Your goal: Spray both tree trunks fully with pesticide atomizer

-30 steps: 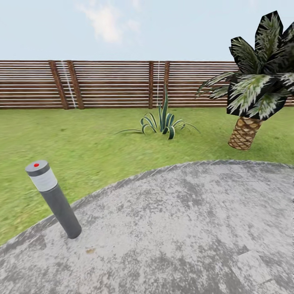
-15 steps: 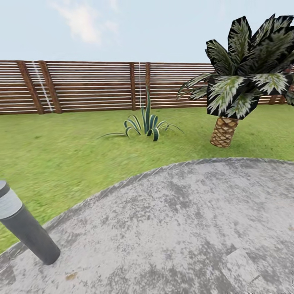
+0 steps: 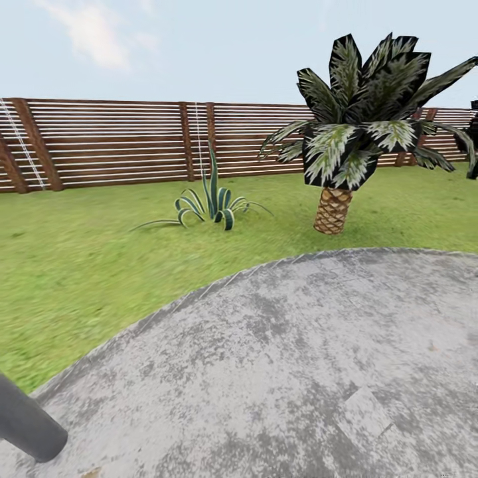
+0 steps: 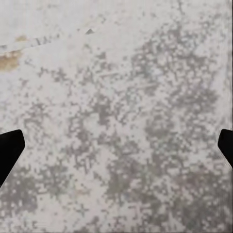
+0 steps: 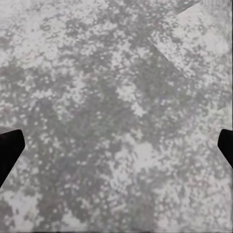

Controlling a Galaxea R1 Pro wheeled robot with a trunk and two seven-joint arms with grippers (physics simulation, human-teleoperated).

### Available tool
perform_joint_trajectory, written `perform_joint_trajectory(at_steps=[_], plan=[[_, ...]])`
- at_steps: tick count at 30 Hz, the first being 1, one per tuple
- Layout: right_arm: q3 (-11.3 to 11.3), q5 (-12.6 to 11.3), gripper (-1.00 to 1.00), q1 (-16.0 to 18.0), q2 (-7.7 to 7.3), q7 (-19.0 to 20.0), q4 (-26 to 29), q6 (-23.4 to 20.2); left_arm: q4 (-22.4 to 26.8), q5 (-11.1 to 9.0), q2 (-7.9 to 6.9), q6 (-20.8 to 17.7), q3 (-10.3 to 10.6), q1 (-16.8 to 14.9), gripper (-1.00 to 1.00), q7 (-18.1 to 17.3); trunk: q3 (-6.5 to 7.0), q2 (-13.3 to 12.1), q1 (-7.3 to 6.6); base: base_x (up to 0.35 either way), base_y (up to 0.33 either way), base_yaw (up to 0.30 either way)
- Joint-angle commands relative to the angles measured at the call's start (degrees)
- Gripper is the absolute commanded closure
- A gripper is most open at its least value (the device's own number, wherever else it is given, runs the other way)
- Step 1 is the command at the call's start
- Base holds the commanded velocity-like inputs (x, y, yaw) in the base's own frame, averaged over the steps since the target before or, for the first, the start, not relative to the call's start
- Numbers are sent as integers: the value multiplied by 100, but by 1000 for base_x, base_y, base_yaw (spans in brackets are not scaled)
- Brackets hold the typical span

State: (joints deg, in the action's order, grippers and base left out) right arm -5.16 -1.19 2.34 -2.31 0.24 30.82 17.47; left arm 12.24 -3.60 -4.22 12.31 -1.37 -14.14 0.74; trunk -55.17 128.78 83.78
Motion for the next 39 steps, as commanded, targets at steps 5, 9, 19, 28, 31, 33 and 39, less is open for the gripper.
perform_joint_trajectory(at_steps=[5, 9, 19, 28, 31, 33, 39], plan=[[-2, -12, -100, 7, 2, 3, -6, 19, -2, -36, 0, 17, -4, -1, -100, -3, -4, 2, -1, 0, 0, -269], [-2, -12, -100, 5, 2, 3, -6, 19, -2, -42, 0, 17, -4, -1, -100, -3, -4, 2, -1, 0, 0, -270], [-2, -12, -100, 5, 2, -5, -6, 19, -2, -44, 0, 17, -8, -1, -100, -3, -4, 2, -1, 0, 0, -270], [-2, -12, -100, 8, 2, -6, -6, 19, -2, -44, 0, 17, -108, -1, -100, -3, -4, 2, -1, 45, 224, -271], [-2, -12, -100, 9, 2, -6, -6, 19, -2, -36, -8, 17, -120, -1, -100, -3, -4, 2, -1, 188, 244, -272], [-2, -12, -100, 10, 2, -6, -6, 19, -2, -36, -3, 17, -119, -1, -100, -3, -4, 2, -1, 181, 74, -272], [-2, -12, -100, 7, 2, -6, -6, 19, -2, -36, 0, 17, -118, -1, -100, -3, -4, 2, -1, 56, 19, -272]])
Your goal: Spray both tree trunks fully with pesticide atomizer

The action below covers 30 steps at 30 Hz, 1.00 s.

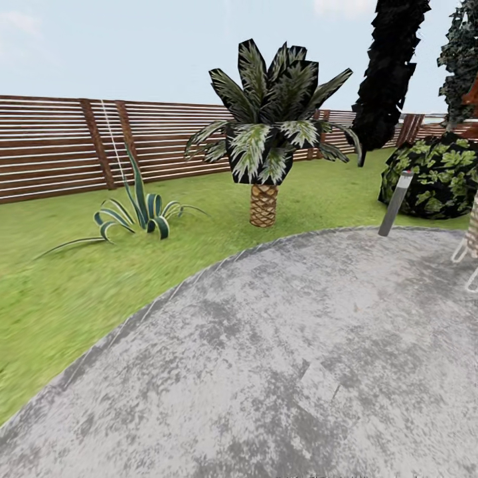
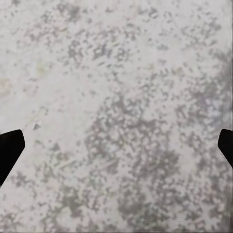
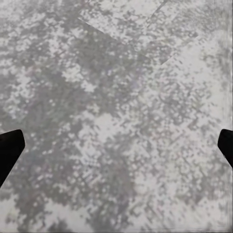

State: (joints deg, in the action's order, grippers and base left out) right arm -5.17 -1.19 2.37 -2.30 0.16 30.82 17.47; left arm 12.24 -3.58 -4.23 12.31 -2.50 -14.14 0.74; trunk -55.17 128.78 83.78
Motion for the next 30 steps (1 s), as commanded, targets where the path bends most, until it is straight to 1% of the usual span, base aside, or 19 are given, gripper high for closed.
perform_joint_trajectory(at_steps=[1, 30], plan=[[-2, -12, -100, 4, -1, 2, -6, 19, -3, -37, -1, 17, -5, -1, -100, -4, -5, 2, -1, 11, 4, -272], [-2, -12, -100, 5, 1, 2, -6, 19, -3, -37, 4, 17, -5, -1, -100, -4, -5, 2, -1, 1, 0, -272]])
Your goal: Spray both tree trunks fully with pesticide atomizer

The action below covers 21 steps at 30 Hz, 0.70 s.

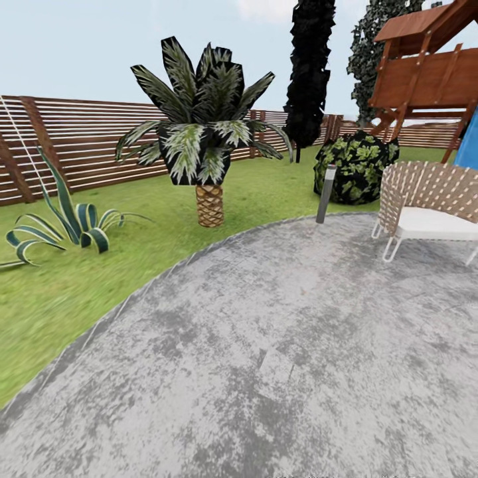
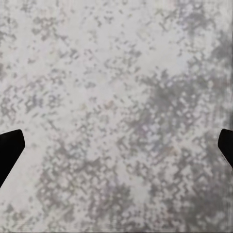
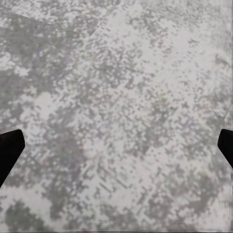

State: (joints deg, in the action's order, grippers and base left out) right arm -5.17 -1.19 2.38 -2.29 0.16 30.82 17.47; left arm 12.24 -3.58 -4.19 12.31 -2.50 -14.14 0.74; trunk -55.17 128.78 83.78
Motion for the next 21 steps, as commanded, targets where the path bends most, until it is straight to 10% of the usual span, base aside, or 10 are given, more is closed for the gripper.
perform_joint_trajectory(at_steps=[1, 21], plan=[[-2, -12, -100, 2, 1, 2, -6, 19, -3, -37, 2, 17, -3, -1, -100, -4, -5, 2, -1, 0, 0, -272], [-10, -16, -100, 2, -8, -24, -1, 19, -2, -46, 23, 17, -10, -1, -100, -4, -5, 2, -1, 0, 0, -272]])
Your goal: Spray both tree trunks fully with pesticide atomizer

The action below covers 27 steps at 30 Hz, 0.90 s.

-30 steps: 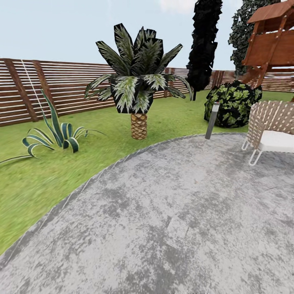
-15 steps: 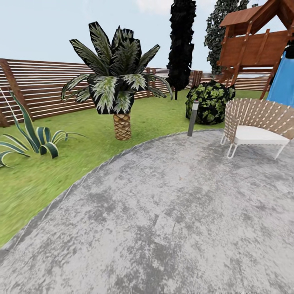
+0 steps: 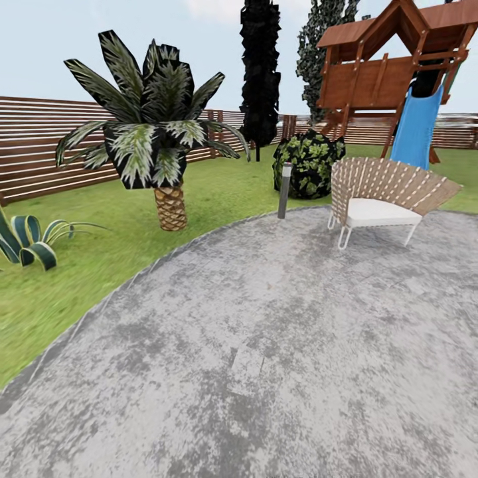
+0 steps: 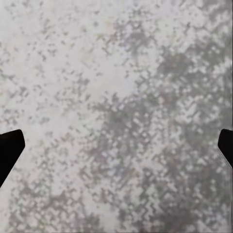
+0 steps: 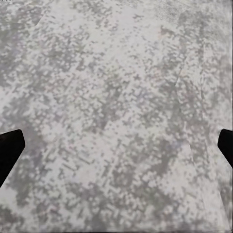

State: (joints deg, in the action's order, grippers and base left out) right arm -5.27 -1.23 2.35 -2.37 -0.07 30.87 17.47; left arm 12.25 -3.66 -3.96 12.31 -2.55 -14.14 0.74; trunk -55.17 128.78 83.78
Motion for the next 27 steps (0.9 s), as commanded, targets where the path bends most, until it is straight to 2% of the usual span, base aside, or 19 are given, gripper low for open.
perform_joint_trajectory(at_steps=[1, 27], plan=[[-2, -15, -100, 3, 0, -1, 1, 19, -1, -38, 0, 17, -6, -1, -100, -7, -5, 2, -1, 0, 0, -272], [-27, -27, -100, 6, -2, -1, 24, 11, -2, -38, 9, 17, 0, -1, -100, -6, -5, 2, -1, 0, 0, -274]])
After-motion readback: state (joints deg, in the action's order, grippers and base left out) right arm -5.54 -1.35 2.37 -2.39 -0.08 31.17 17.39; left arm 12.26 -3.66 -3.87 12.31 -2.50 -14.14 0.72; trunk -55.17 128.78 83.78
